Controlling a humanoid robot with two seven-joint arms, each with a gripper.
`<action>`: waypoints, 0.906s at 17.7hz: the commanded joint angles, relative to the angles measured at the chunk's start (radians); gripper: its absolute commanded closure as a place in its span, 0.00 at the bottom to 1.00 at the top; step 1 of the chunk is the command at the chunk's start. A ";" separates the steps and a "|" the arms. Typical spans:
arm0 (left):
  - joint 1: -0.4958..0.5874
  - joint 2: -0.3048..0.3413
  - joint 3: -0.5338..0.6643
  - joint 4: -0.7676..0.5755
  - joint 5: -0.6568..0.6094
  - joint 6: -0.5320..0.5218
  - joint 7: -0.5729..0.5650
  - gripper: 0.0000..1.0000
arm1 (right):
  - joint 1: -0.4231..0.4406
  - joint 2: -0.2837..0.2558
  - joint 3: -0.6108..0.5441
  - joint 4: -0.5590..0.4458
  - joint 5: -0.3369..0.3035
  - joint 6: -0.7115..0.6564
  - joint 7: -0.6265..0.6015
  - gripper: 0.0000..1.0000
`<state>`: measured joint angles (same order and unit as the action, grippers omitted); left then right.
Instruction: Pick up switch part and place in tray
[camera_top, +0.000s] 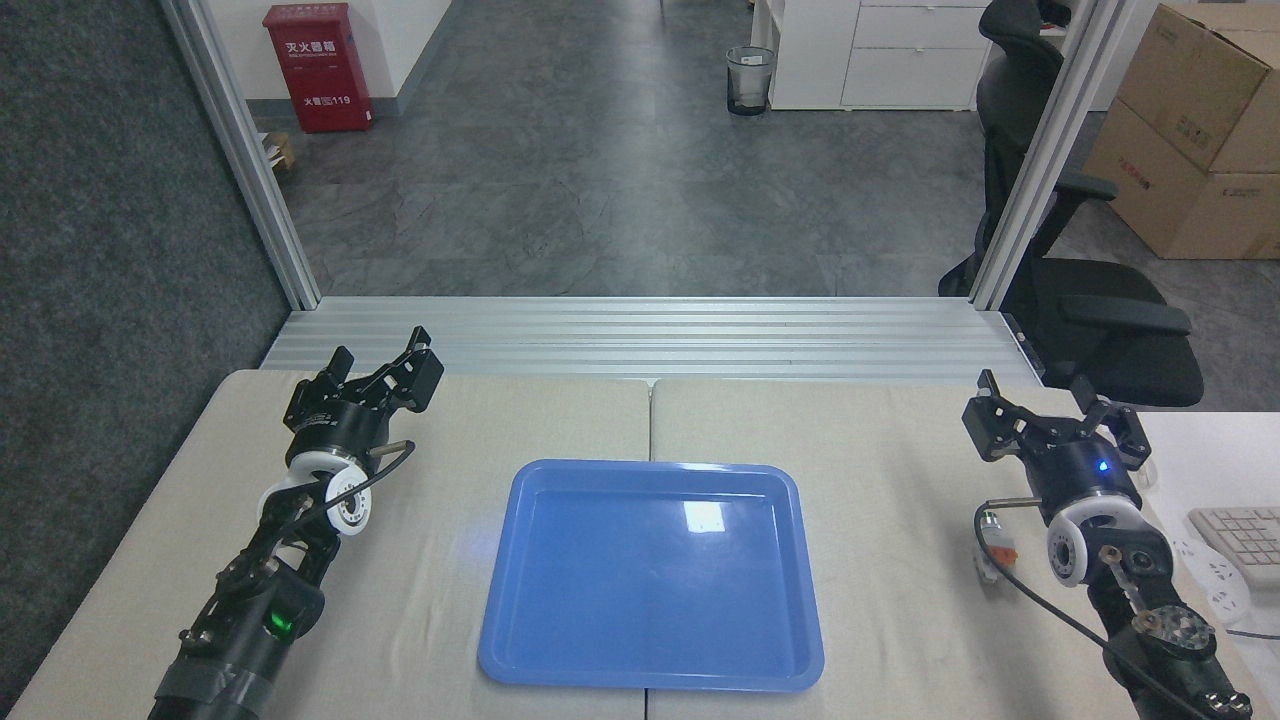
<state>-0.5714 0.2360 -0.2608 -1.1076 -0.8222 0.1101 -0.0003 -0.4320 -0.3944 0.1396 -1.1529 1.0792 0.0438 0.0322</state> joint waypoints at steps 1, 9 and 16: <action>-0.001 0.000 0.000 0.000 0.000 0.000 0.000 0.00 | -0.040 -0.007 0.015 -0.071 0.031 -0.027 -0.040 0.02; -0.001 0.000 0.000 0.000 0.000 0.000 0.000 0.00 | -0.034 0.006 -0.002 -0.076 0.091 -0.143 -0.083 0.01; 0.001 0.000 0.000 0.000 0.000 0.000 0.000 0.00 | 0.015 0.062 -0.046 -0.068 0.090 -0.056 -0.083 0.02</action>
<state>-0.5716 0.2361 -0.2608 -1.1076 -0.8222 0.1102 -0.0007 -0.4507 -0.3708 0.1274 -1.2102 1.1648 -0.0373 -0.0509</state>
